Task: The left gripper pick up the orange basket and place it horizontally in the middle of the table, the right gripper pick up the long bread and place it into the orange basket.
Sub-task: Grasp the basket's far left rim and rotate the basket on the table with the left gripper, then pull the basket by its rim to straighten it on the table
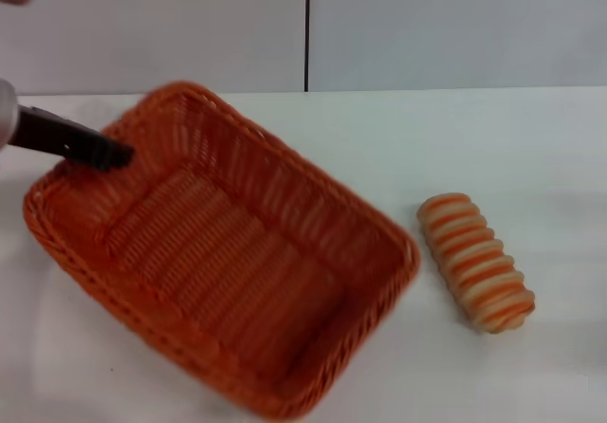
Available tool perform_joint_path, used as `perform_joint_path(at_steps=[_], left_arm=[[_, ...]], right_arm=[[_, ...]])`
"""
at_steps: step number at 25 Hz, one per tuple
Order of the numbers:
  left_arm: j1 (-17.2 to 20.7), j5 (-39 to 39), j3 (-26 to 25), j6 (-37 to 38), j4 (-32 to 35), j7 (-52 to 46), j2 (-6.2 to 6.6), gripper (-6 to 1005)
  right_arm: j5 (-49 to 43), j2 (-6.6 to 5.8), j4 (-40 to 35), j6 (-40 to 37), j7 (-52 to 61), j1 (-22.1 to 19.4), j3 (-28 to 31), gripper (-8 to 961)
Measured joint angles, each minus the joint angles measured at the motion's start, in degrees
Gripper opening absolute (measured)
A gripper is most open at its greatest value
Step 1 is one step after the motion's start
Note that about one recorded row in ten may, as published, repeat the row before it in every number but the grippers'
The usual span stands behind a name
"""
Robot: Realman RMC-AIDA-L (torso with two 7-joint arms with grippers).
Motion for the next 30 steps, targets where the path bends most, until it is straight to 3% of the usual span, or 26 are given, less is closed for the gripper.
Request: perform_joint_path(at_steps=[4,6,11,13,14,15,18,19,23,25,30], left_arm=[[0.0,0.0,0.0,0.0,0.0,0.0,0.0,205],[2.01,-0.48,-1.24,-1.35,0.7,-5.93,0.07,201],[7.65,-1.35,-1.16,-3.01,3.72,-9.13,-0.02,174],[7.65,-1.35,-1.16,-3.01,3.72,-9.13,-0.02,173],[9.4,-2.42,-1.0,-3.38,4.85,-9.63,-0.05,172],[13.88,-6.69,-0.73,-4.8,7.07,-9.96,-0.04,172],[17.22,-9.86,-0.25,-6.21,8.28,-10.1,-0.06,171],[20.1,-11.63,1.13,-7.8,9.05,-10.35,-0.06,171],[23.04,-12.47,3.43,-9.71,9.73,-10.92,-0.09,170],[26.94,-13.49,7.8,-13.65,10.38,-12.35,-0.08,170],[30.67,-14.29,12.04,-16.97,11.45,-13.44,-0.02,167]], right_arm=[[0.06,-0.1,-0.16,0.07,0.05,-0.12,0.38,663],[0.09,-0.17,-0.32,0.3,0.11,-0.05,0.82,662],[-0.2,-0.19,-1.84,1.95,0.15,0.48,0.91,660],[-0.32,-0.19,-2.5,2.72,0.15,0.81,0.59,659],[-0.37,-0.18,-2.74,3.19,0.16,1.1,0.44,659],[-0.42,-0.18,-3.0,3.93,0.15,1.67,0.31,658],[-0.43,-0.17,-3.49,4.79,0.16,2.19,0.27,657],[-0.44,-0.17,-3.83,5.23,0.16,2.37,0.24,657],[-0.46,-0.17,-4.81,7.01,0.16,2.87,0.32,655],[-0.48,-0.17,-5.19,7.59,0.16,2.94,0.32,654],[-0.48,-0.24,-5.65,8.0,0.15,2.92,0.29,652]])
